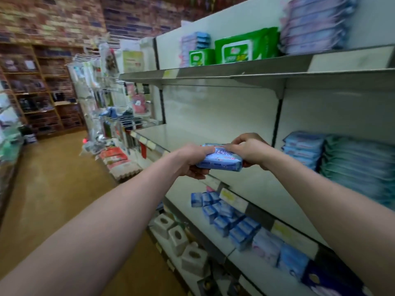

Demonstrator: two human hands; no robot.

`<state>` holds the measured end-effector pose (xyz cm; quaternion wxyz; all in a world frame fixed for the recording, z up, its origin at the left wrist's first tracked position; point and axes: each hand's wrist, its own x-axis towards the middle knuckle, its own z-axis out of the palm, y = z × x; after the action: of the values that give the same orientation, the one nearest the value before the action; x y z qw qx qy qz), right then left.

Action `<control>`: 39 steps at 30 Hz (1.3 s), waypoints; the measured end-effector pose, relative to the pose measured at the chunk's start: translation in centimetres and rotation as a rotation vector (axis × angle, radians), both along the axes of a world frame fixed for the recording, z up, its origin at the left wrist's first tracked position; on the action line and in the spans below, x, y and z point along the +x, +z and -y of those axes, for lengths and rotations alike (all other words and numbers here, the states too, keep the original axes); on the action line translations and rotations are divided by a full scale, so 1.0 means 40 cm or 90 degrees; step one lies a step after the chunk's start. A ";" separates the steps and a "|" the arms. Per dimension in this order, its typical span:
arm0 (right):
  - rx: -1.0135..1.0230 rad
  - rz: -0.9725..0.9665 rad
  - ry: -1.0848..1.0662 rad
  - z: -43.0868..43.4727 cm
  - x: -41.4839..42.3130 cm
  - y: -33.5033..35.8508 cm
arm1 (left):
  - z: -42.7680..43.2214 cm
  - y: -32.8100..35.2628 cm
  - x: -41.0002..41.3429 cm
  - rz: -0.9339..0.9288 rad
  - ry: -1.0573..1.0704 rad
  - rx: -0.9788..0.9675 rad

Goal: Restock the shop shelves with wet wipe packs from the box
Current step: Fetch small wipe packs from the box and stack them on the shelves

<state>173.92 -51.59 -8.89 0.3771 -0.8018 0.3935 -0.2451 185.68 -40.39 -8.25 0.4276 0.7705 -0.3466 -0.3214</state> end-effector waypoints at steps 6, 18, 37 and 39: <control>-0.005 0.016 -0.071 0.091 -0.096 0.008 | 0.161 -0.001 -0.046 -0.002 -0.062 -0.003; 0.035 0.029 -0.283 0.282 -0.137 0.035 | 0.452 0.020 -0.003 -0.023 -0.255 -0.057; 0.197 0.306 -0.396 0.341 -0.136 0.055 | 0.675 0.054 0.004 -0.203 -0.419 -0.007; 0.204 0.363 -0.417 0.342 -0.148 0.058 | 0.678 0.056 0.000 -0.215 -0.439 0.023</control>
<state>167.99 -65.28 -6.57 0.4917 -0.4675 0.5398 -0.4983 185.69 -67.51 -6.02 0.3315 0.5523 -0.5045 -0.5750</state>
